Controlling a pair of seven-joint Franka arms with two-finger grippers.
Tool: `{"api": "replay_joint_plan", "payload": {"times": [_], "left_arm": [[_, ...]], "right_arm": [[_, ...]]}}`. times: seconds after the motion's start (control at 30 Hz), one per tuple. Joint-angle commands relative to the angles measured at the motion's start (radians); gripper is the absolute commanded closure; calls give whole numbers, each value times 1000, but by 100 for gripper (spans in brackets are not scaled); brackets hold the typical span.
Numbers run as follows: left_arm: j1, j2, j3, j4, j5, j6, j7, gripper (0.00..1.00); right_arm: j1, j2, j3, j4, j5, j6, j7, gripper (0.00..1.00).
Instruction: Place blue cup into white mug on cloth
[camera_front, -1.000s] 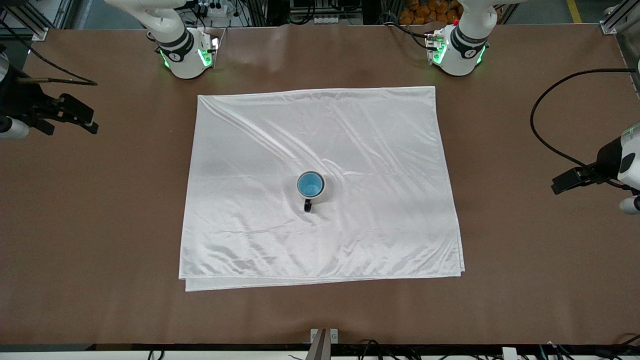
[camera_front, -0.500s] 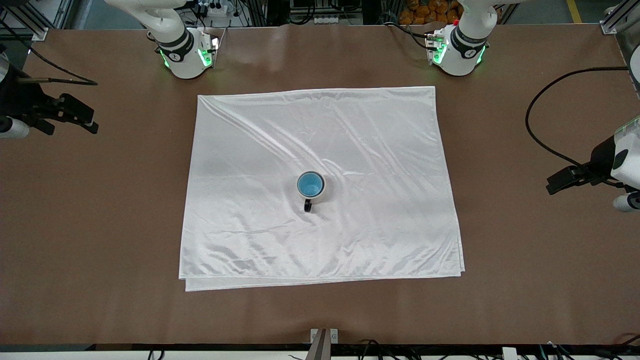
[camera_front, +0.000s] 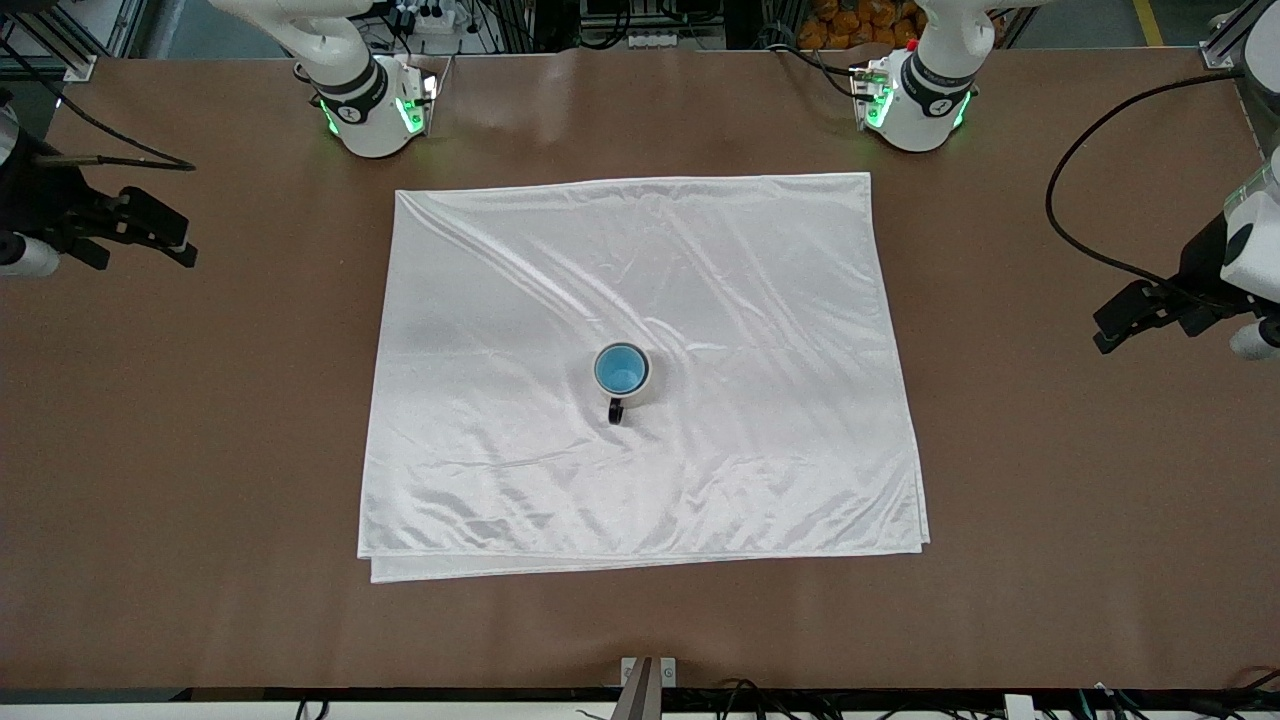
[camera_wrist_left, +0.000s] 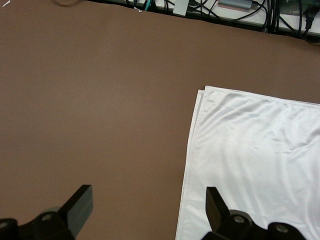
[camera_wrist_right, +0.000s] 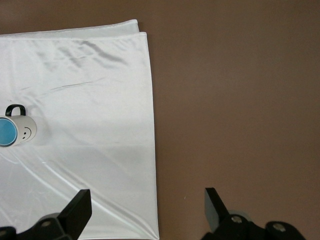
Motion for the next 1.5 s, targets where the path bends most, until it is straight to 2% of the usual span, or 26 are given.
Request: {"api": "replay_joint_plan", "payload": {"times": [0.0, 1.13, 1.47], "left_arm": [[12, -58, -1, -56, -20, 30, 51, 0], [12, -104, 0, -71, -46, 15, 81, 0], [12, -104, 0, -70, -46, -34, 81, 0]], "right_arm": [[-1, 7, 1, 18, 15, -15, 1, 0], [-4, 4, 0, 15, 15, -30, -2, 0], [-2, 5, 0, 13, 15, -30, -3, 0]]}}
